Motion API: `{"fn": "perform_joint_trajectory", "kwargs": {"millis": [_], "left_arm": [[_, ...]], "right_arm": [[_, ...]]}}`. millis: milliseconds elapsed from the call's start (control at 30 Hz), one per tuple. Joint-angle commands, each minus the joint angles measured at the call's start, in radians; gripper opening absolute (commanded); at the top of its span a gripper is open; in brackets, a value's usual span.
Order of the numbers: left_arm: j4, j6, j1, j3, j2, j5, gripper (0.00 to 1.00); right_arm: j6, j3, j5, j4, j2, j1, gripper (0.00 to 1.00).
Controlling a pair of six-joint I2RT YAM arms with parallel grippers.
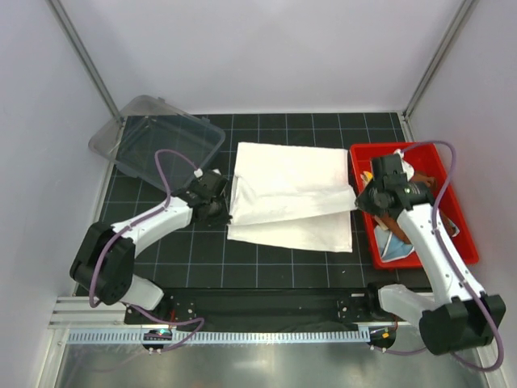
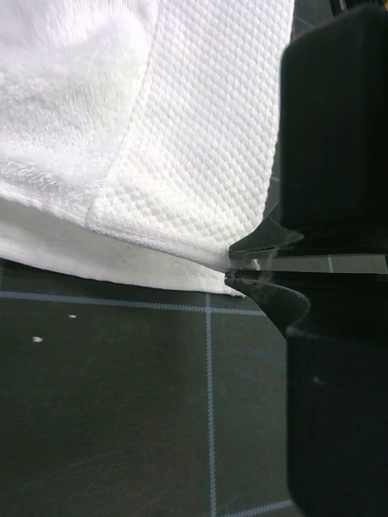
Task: Fold and stack the towels
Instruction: Fold the towel
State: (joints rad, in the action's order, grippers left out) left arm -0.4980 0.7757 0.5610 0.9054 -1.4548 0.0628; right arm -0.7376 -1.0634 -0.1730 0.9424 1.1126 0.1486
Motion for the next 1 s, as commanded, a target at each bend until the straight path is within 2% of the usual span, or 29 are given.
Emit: {"fn": "perform_joint_trajectory", "kwargs": {"millis": [0,133,333,433,600,700,833,967], "left_arm": [[0.090,-0.001,0.000,-0.101,-0.022,-0.044,0.00],[0.130,-0.003,0.010,-0.145,-0.073,-0.035,0.00],[0.115,-0.006,0.008,-0.165,-0.081,0.017,0.00],[0.105,0.005,0.008,-0.163,-0.091,0.032,0.00],[0.081,0.025,0.008,-0.165,-0.104,0.080,0.00],[0.067,0.028,0.008,-0.175,-0.088,0.101,0.00],[0.033,0.030,0.008,-0.186,-0.049,0.167,0.00],[0.016,0.031,-0.012,-0.188,-0.036,0.200,0.00]], "right_arm": [[-0.042,0.167,-0.002,0.090,-0.082,-0.003,0.01],[-0.097,0.374,0.007,0.023,-0.126,-0.004,0.01],[-0.172,0.401,-0.051,0.042,-0.142,0.008,0.01],[-0.198,0.460,0.004,-0.017,-0.140,0.022,0.01],[-0.272,0.574,-0.011,-0.134,-0.059,0.089,0.01],[-0.301,0.562,-0.059,-0.151,-0.053,0.141,0.01],[-0.296,0.569,-0.031,-0.263,-0.033,0.151,0.01],[-0.249,0.521,-0.046,-0.349,0.119,0.175,0.01]]}}
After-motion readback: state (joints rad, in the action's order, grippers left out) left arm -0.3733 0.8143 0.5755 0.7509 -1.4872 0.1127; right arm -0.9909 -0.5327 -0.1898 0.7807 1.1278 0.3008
